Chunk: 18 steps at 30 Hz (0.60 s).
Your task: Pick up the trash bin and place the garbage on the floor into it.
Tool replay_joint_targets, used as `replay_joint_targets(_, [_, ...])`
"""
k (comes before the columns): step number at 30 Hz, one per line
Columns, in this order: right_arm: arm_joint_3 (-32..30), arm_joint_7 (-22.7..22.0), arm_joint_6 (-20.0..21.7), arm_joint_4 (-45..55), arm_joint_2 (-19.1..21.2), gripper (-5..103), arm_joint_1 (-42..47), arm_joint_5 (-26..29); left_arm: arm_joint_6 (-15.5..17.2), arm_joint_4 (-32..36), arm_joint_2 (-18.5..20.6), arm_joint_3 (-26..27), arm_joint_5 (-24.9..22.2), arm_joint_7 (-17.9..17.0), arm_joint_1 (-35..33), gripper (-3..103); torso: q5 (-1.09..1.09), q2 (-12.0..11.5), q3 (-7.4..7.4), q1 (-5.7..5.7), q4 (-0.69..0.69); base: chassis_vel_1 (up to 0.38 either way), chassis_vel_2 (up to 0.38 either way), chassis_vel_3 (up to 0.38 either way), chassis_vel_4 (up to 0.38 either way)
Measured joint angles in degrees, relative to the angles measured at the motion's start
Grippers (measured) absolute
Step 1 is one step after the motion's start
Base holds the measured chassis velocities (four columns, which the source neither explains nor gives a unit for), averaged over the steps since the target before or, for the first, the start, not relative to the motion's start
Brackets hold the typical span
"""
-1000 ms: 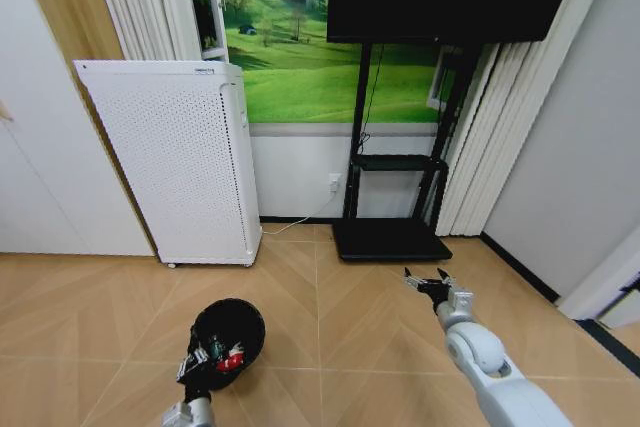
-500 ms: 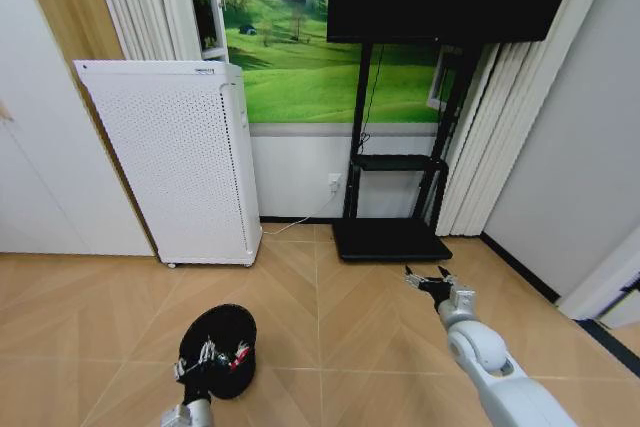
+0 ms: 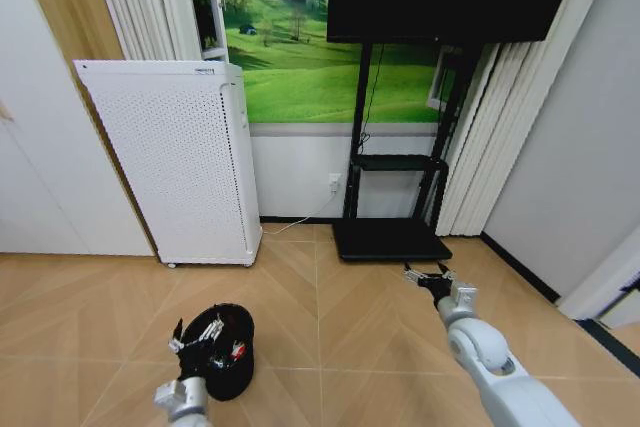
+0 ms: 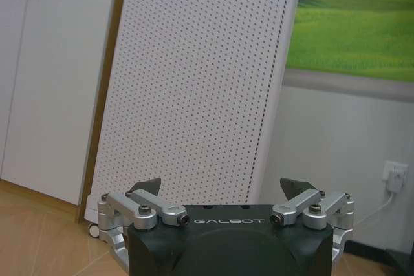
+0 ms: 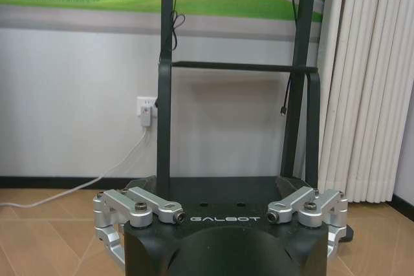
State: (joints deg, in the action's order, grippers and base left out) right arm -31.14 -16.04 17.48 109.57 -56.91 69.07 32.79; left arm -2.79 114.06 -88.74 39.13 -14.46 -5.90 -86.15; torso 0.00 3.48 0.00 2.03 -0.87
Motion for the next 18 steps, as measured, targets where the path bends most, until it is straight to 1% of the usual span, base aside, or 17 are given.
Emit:
replay_joint_targets(1, [-0.1, 0.0, 0.0, 0.3, 0.0, 100, 0.0, 0.2, 4.2, 1.4, 0.0, 0.9, 0.5, 1.0, 0.6, 100, 0.0, 0.0, 0.0, 0.0, 0.0, 0.0, 0.0, 0.0, 0.0])
replay_joint_targets(2, [-0.1, 0.0, 0.0, 0.3, 0.0, 100, 0.0, 0.2, 4.2, 1.4, 0.0, 0.9, 0.5, 1.0, 0.6, 100, 0.0, 0.0, 0.0, 0.0, 0.0, 0.0, 0.0, 0.0, 0.0])
replay_joint_targets(3, [-0.3, 0.0, -0.3, 0.5, -0.2, 100, 0.0, 0.4, 9.7, 3.5, 0.5, 1.8, 0.8, 1.5, 1.2, 100, -0.01, 0.0, 0.0, 0.0, 0.0, 0.0, 0.0, 0.0, 0.0])
replay_joint_targets(4, [-0.7, 0.0, -0.6, 0.6, -0.5, 100, 0.0, 0.4, 14.4, 5.6, 1.9, 2.2, 0.1, 1.7, 1.5, 100, 0.0, 0.0, 0.0, 0.0, 0.0, 0.0, 0.0, 0.0, 0.0])
replay_joint_targets(5, [-0.7, 0.0, -0.6, 0.6, -0.5, 100, 0.0, 0.4, 14.4, 5.6, 1.9, 2.2, 0.1, 1.7, 1.5, 100, 0.0, 0.0, 0.0, 0.0, 0.0, 0.0, 0.0, 0.0, 0.0])
replay_joint_targets(7, [-1.2, 0.1, -1.2, 0.4, -1.2, 100, 0.1, 0.4, 20.4, 8.7, 4.6, 2.9, -0.7, 0.8, 2.0, 100, -0.01, 0.0, 0.0, 0.0, 0.01, 0.0, 0.0, 0.0, 0.0])
replay_joint_targets(8, [-1.3, 0.1, -1.3, 0.3, -1.5, 100, 0.1, 0.3, 21.9, 9.6, 5.4, 2.9, -1.1, -0.4, 2.2, 100, -0.01, 0.0, 0.0, 0.0, 0.0, 0.0, 0.0, 0.0, 0.0])
replay_joint_targets(9, [-1.3, 0.1, -1.3, 0.3, -1.5, 100, 0.1, 0.3, 21.9, 9.6, 5.4, 2.9, -1.1, -0.4, 2.2, 100, -0.01, 0.0, 0.0, 0.0, 0.0, 0.0, 0.0, 0.0, 0.0])
replay_joint_targets(10, [-1.6, 0.2, -1.5, 0.1, -2.3, 100, 0.2, 0.2, 24.1, 11.1, 7.1, 3.1, -3.1, -3.1, 2.5, 100, 0.0, 0.0, 0.0, 0.0, 0.0, 0.0, 0.0, 0.0, 0.0])
replay_joint_targets(11, [-1.7, 0.2, -1.5, 0.1, -2.8, 100, 0.2, 0.1, 24.9, 11.6, 7.8, 3.3, -4.0, -3.9, 2.6, 100, 0.0, 0.0, 0.0, 0.0, 0.0, 0.0, 0.0, 0.0, 0.0])
replay_joint_targets(12, [-1.7, 0.2, -1.5, 0.1, -2.8, 100, 0.2, 0.1, 24.9, 11.6, 7.8, 3.3, -4.0, -3.9, 2.6, 100, 0.0, 0.0, 0.0, 0.0, 0.0, 0.0, 0.0, 0.0, 0.0])
replay_joint_targets(14, [-2.3, 0.7, -1.9, 0.0, -4.7, 100, 0.4, -1.1, 25.2, 12.0, 10.0, 4.3, -5.5, -5.6, 2.4, 100, 0.0, 0.0, 0.0, 0.0, 0.02, 0.0, 0.0, 0.0, 0.0])
replay_joint_targets(15, [-2.3, 0.7, -1.9, 0.0, -4.7, 100, 0.4, -1.1, 25.2, 12.0, 10.0, 4.3, -5.5, -5.6, 2.4, 100, 0.0, 0.0, 0.0, 0.0, 0.02, 0.0, 0.0, 0.0, 0.0])
replay_joint_targets(18, [-3.3, 1.2, -2.7, 0.3, -7.3, 100, 1.1, -2.3, 25.6, 11.9, 12.7, 5.0, -7.9, -6.0, 1.8, 100, 0.0, 0.0, 0.0, -0.01, 0.01, 0.0, 0.0, 0.0, 0.0])
